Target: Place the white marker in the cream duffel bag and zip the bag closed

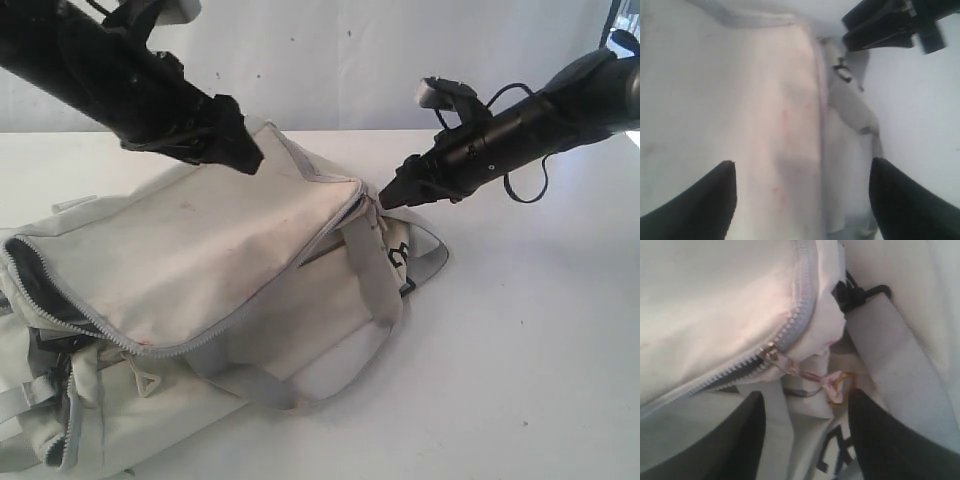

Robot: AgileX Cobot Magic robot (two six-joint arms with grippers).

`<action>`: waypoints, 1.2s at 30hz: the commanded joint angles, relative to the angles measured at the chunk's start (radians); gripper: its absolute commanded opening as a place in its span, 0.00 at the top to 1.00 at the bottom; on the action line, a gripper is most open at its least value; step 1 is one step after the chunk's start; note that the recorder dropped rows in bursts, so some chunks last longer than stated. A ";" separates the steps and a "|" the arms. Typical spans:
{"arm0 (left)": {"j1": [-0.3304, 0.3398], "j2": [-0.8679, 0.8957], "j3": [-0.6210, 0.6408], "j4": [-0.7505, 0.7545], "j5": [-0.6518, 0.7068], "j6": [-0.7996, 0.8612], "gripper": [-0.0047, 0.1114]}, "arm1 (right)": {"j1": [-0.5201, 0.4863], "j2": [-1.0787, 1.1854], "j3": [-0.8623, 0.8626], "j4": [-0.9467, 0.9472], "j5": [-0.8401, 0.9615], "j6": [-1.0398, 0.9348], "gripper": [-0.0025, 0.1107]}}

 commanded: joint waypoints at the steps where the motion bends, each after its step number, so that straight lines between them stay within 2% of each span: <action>1: 0.004 -0.010 -0.011 0.312 0.072 -0.381 0.25 | -0.001 -0.004 -0.008 0.134 -0.017 0.053 0.38; 4: 0.029 -0.013 -0.027 0.394 0.178 -0.466 0.17 | 0.007 -0.001 -0.040 0.157 -0.015 0.064 0.28; 8: 0.066 -0.008 -0.027 0.512 0.233 -0.539 0.13 | 0.024 -0.001 -0.078 0.157 -0.129 0.174 0.28; 12: 0.101 -0.001 -0.027 0.517 0.289 -0.543 0.13 | 0.032 0.000 -0.083 0.157 -0.225 0.316 0.28; 19: 0.109 -0.001 -0.027 0.708 0.369 -0.625 0.13 | 0.062 0.040 -0.083 0.153 -0.231 0.303 0.28; 29: 0.109 0.042 -0.025 0.661 0.373 -0.657 0.13 | 0.127 0.068 -0.083 0.167 -0.327 0.205 0.28; 36: 0.109 0.092 -0.025 0.715 0.373 -0.727 0.13 | 0.129 0.087 -0.083 0.167 -0.319 0.205 0.28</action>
